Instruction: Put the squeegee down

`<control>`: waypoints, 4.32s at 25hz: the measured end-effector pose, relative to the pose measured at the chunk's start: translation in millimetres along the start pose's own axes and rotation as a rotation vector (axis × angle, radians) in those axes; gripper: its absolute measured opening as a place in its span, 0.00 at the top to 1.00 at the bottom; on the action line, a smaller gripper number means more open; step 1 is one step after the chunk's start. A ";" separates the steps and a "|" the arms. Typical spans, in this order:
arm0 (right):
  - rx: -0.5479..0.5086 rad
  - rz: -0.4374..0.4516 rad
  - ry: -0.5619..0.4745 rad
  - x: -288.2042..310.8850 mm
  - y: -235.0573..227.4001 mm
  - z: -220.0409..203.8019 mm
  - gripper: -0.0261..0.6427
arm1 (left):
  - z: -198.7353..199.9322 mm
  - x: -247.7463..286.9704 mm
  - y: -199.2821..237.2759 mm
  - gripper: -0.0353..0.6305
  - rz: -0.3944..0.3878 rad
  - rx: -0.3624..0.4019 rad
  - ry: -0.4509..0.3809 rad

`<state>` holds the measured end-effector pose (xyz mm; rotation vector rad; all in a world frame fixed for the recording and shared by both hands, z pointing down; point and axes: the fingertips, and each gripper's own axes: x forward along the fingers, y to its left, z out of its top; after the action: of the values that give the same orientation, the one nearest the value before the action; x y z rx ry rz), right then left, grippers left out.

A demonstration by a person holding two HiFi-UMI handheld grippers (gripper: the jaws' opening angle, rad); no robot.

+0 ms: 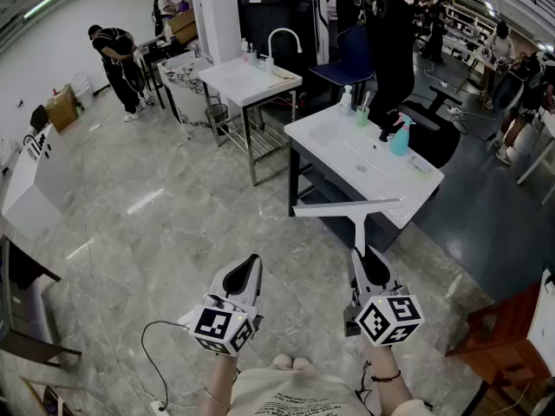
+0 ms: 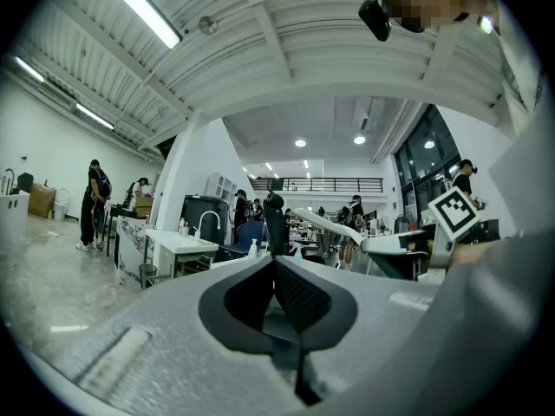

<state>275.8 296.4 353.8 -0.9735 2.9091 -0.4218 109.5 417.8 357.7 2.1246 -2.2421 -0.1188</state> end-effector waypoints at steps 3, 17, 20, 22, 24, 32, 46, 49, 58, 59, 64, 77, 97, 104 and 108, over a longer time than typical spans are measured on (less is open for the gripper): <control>0.000 0.008 0.008 3.0 -2.7 -1.8 0.82 | -5.4 2.6 -0.5 0.91 0.008 -0.008 0.010; 0.043 0.031 -0.004 12.0 -29.6 1.6 0.82 | -4.7 19.8 -8.0 0.91 0.047 -0.011 -0.007; 0.045 0.035 -0.001 11.4 -39.4 -2.1 0.82 | -10.1 24.5 -14.7 0.91 0.055 -0.017 -0.013; 0.051 0.037 0.002 12.6 -42.6 -5.3 0.82 | -12.7 25.0 -15.0 0.91 0.064 -0.019 -0.011; 0.063 0.042 0.009 14.6 -43.0 -7.8 0.82 | -14.8 24.1 -12.3 0.91 0.076 -0.024 -0.007; 0.077 0.043 0.019 32.7 -54.8 -8.8 0.82 | -17.6 43.0 -2.1 0.91 0.088 -0.031 0.006; 0.089 -0.018 0.019 143.8 -85.6 -1.2 0.82 | -18.7 154.7 70.3 0.91 0.021 -0.044 0.034; 0.101 -0.035 0.027 181.3 -92.5 0.7 0.82 | -15.8 187.5 93.6 0.91 0.004 -0.047 0.041; 0.113 -0.069 0.033 277.2 -103.4 3.2 0.82 | -19.3 261.3 163.5 0.91 -0.027 -0.053 0.069; 0.114 -0.074 0.037 284.1 -104.4 2.0 0.82 | -20.9 267.1 169.8 0.91 -0.029 -0.055 0.073; 0.115 -0.091 0.053 312.2 -110.8 -0.8 0.82 | -23.8 291.5 189.1 0.91 -0.043 -0.072 0.076; 0.150 -0.117 0.067 367.3 -128.1 -0.4 0.82 | -23.3 344.1 214.1 0.91 -0.067 -0.086 0.085; 0.223 -0.160 0.098 522.2 -197.4 -2.9 0.82 | -33.5 510.3 275.1 0.91 -0.114 -0.071 0.142; 0.260 -0.176 0.122 574.0 -223.5 -6.0 0.82 | -41.2 566.2 287.8 0.91 -0.132 -0.077 0.176; 0.274 -0.188 0.134 596.2 -236.5 -9.0 0.82 | -44.8 593.0 291.0 0.91 -0.150 -0.073 0.191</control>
<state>-64.9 -238.1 452.1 -1.2170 2.7757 -0.9009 -208.2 -159.8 419.0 2.1632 -1.9446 -0.0029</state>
